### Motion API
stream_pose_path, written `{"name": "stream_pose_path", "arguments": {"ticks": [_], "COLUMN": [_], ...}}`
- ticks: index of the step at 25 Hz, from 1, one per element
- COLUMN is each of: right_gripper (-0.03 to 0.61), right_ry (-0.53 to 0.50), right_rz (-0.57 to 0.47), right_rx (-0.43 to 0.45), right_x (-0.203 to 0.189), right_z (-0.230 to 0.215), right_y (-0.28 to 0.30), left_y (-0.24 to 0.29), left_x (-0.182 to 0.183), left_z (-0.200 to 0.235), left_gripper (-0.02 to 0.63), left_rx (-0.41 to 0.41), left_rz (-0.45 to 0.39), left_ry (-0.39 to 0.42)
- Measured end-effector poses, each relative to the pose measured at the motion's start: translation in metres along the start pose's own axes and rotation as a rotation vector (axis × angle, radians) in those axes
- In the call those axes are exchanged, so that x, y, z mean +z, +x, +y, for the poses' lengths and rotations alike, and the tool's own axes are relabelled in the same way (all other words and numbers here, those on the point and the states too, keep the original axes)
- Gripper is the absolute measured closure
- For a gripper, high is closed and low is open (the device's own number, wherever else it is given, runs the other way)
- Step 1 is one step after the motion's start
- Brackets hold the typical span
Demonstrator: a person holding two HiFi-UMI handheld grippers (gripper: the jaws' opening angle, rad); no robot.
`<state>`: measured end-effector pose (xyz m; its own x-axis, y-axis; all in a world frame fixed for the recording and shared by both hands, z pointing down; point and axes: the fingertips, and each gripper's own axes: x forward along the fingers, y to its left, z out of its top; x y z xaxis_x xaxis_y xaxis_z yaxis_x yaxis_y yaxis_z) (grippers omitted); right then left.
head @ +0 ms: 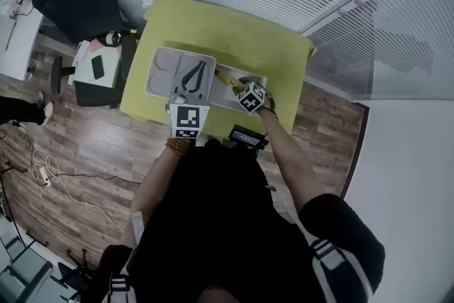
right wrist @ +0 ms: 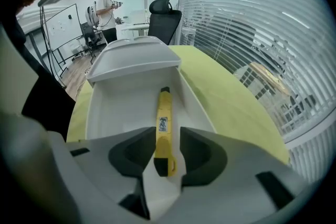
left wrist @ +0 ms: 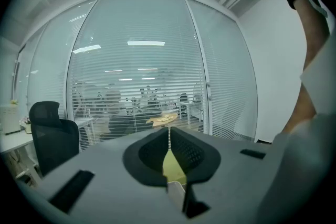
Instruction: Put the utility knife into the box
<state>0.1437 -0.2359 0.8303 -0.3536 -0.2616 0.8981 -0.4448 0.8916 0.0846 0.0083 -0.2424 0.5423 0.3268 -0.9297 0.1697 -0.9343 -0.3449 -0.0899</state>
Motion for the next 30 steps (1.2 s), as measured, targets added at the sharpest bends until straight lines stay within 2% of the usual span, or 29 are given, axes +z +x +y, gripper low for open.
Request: {"name": "stream_pose_path", "arguments": {"ticks": [8, 16, 30], "right_gripper": [0.436, 0.436, 0.439], "right_ry": [0.029, 0.080, 0.159], "right_rz": [-0.069, -0.137, -0.341], "right_rx": [-0.062, -0.122, -0.244], "right_x": [0.026, 0.047, 0.097], "right_z": [-0.027, -0.052, -0.099], "right_y": [-0.021, -0.042, -0.110], "left_y": [0.012, 0.025, 0.044], "left_x": [0.004, 0.013, 0.025], "left_z": [0.006, 0.002, -0.011], "left_gripper": [0.592, 0.592, 0.592], "left_rx": [-0.006, -0.046, -0.084], "left_rz": [-0.011, -0.030, -0.049], "left_ry": [-0.008, 0.007, 0.016]}}
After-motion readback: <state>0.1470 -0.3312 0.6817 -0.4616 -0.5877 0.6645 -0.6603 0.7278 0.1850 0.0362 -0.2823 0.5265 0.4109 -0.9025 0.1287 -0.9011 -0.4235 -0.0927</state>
